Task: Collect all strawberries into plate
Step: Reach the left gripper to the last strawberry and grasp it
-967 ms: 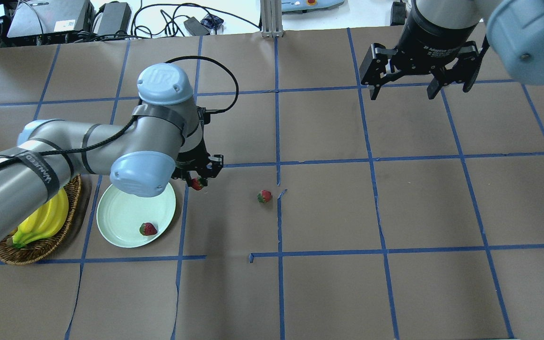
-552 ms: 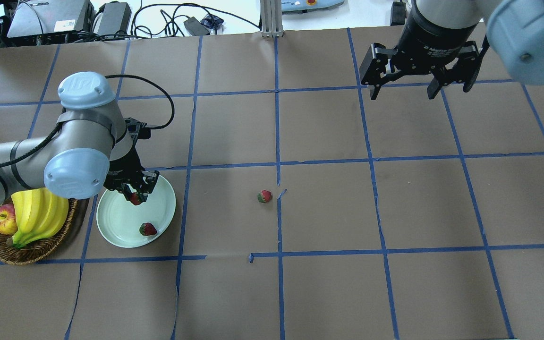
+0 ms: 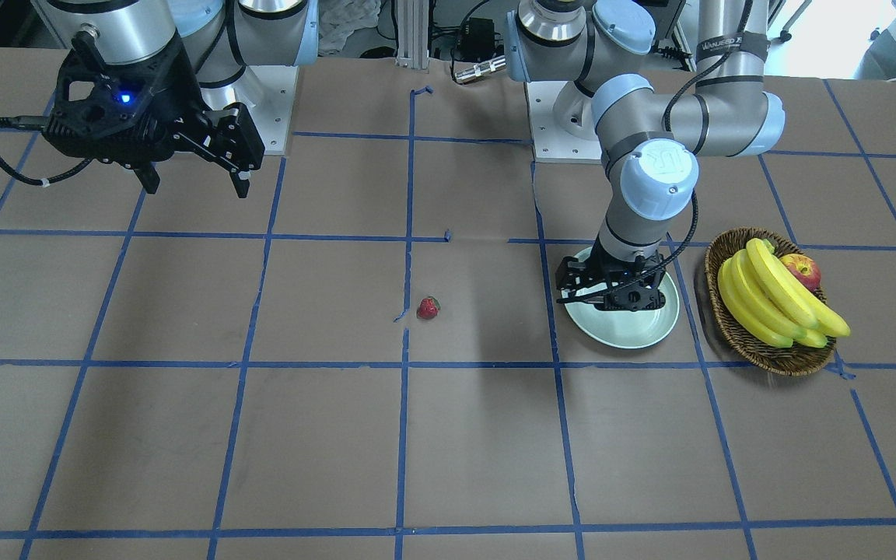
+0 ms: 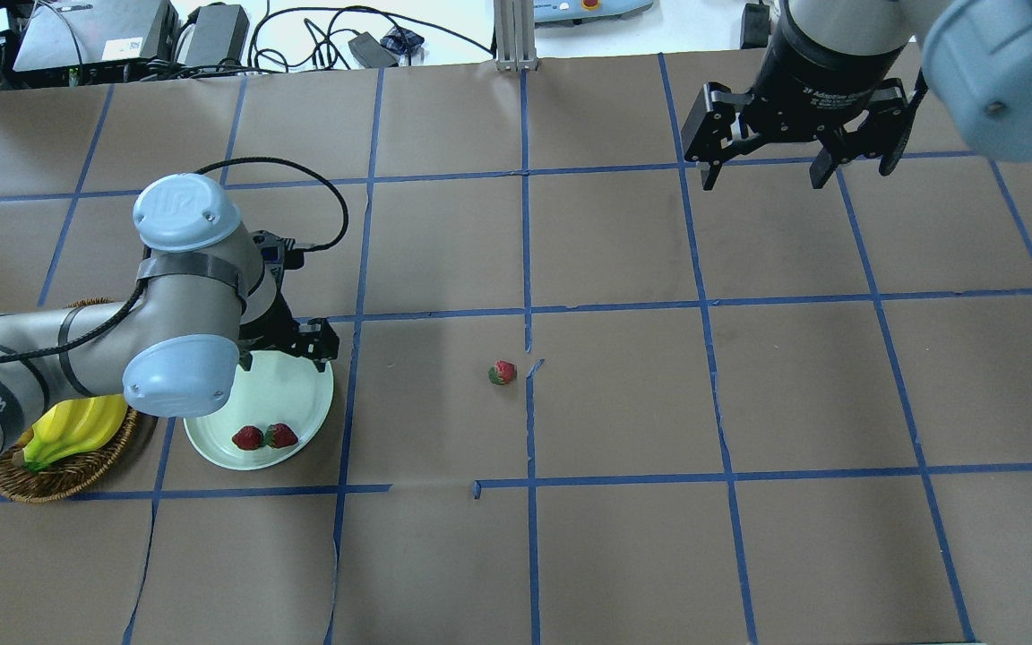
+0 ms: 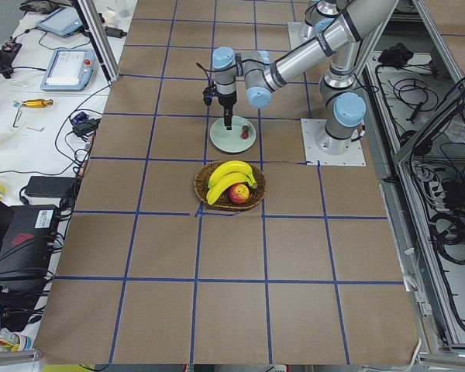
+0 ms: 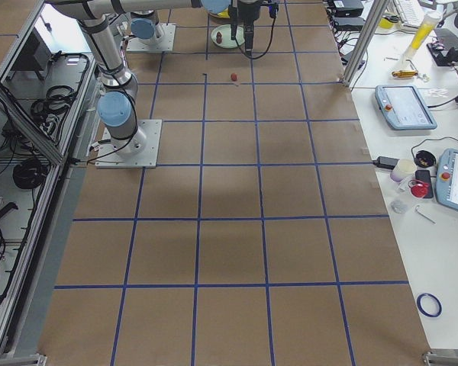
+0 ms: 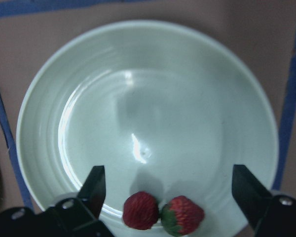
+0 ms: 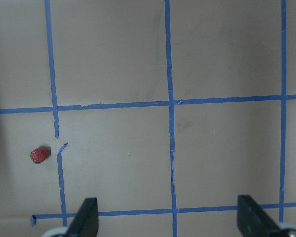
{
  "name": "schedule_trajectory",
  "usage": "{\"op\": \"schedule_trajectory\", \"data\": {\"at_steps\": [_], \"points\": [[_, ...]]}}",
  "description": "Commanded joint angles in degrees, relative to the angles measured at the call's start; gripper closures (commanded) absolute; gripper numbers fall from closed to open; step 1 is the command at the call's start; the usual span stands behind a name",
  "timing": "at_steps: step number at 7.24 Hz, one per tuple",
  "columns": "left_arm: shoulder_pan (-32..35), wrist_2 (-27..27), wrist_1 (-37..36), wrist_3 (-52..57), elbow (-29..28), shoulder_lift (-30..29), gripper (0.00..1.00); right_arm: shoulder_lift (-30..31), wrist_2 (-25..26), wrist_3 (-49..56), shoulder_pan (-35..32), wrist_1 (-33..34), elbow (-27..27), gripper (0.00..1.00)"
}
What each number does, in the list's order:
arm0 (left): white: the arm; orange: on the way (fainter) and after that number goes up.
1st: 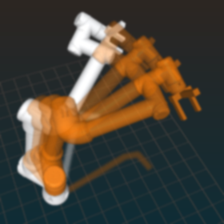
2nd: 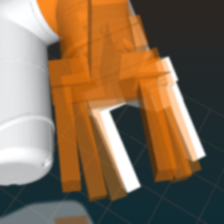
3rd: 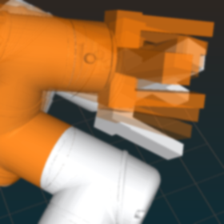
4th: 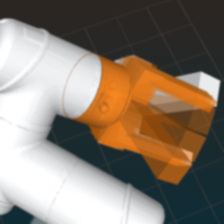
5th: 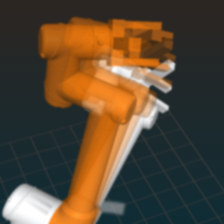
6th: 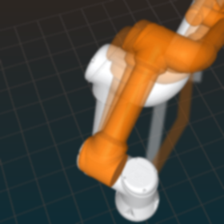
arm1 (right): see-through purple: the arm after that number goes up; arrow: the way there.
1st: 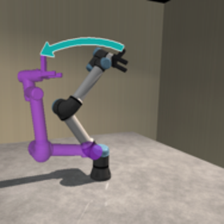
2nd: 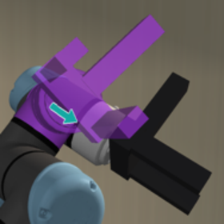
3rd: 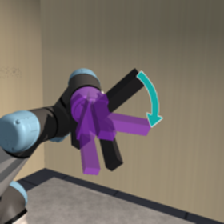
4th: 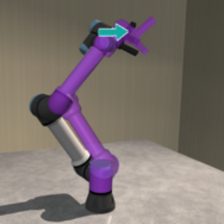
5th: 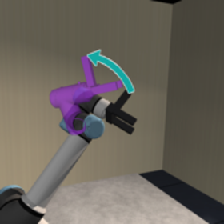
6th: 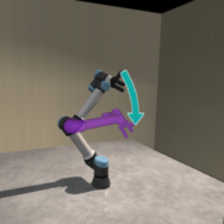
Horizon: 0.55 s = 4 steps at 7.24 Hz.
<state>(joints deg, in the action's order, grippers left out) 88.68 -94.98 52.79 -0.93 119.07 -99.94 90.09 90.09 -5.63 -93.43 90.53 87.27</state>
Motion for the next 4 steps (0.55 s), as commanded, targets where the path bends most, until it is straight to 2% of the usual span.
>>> {"op": "schedule_trajectory", "data": {"at_steps": [1,2,4], "points": [[11.82,6.18,0.56,-23.32,-6.99,-3.57,0.01,0.0,0.0,0.0,0.0,0.0,0.0,0.0],[16.57,7.0,-2.05,-28.72,-7.1,-6.03,0.05,0.0,0.0,0.0,0.0,-0.09,0.0,0.0],[22.48,7.53,-8.64,-36.74,-7.1,-11.91,0.07,0.0,0.0,0.0,0.0,-0.09,0.0,0.0]]}}
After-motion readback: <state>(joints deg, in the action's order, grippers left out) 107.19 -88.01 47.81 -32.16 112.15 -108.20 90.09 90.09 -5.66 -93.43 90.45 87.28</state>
